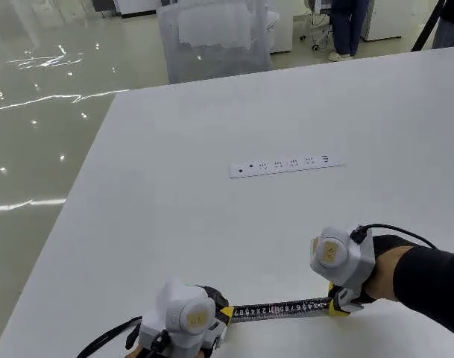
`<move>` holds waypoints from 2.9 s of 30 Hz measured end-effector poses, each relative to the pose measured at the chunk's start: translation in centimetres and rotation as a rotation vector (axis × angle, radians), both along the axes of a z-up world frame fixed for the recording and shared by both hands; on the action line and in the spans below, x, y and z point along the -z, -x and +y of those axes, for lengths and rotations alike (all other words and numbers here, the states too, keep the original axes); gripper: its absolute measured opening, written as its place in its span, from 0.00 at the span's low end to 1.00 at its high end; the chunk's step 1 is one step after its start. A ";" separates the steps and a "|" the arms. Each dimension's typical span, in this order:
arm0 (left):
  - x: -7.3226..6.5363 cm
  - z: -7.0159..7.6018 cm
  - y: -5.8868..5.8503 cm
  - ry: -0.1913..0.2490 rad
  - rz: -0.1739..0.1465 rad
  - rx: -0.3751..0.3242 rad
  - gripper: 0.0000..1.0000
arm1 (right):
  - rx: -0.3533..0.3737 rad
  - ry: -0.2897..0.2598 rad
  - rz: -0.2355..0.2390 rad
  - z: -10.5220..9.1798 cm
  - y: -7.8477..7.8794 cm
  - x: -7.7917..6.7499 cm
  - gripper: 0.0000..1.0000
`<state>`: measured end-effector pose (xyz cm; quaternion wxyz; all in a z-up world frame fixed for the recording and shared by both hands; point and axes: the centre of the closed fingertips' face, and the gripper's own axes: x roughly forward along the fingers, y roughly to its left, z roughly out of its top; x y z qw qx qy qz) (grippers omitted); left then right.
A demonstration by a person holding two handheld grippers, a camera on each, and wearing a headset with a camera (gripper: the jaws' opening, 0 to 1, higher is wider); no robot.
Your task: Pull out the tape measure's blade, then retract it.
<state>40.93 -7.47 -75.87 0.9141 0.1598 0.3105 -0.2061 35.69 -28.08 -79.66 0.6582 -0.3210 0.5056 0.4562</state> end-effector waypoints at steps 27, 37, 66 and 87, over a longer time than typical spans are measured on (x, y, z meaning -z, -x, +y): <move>0.0 -0.1 0.0 -0.001 -0.001 0.000 0.55 | 0.012 -0.014 0.002 1.5 -0.2 -0.1 0.03; 0.0 -0.1 -0.1 0.002 0.000 -0.001 0.55 | 0.019 -0.009 0.001 1.7 -0.3 0.0 0.03; 0.1 -0.1 -0.1 0.001 0.006 -0.005 0.55 | 0.009 -0.014 -0.010 3.4 -0.7 0.0 0.03; 0.0 -0.2 -0.2 0.011 0.011 -0.005 0.55 | 0.004 -0.021 -0.017 4.6 -0.9 -0.1 0.04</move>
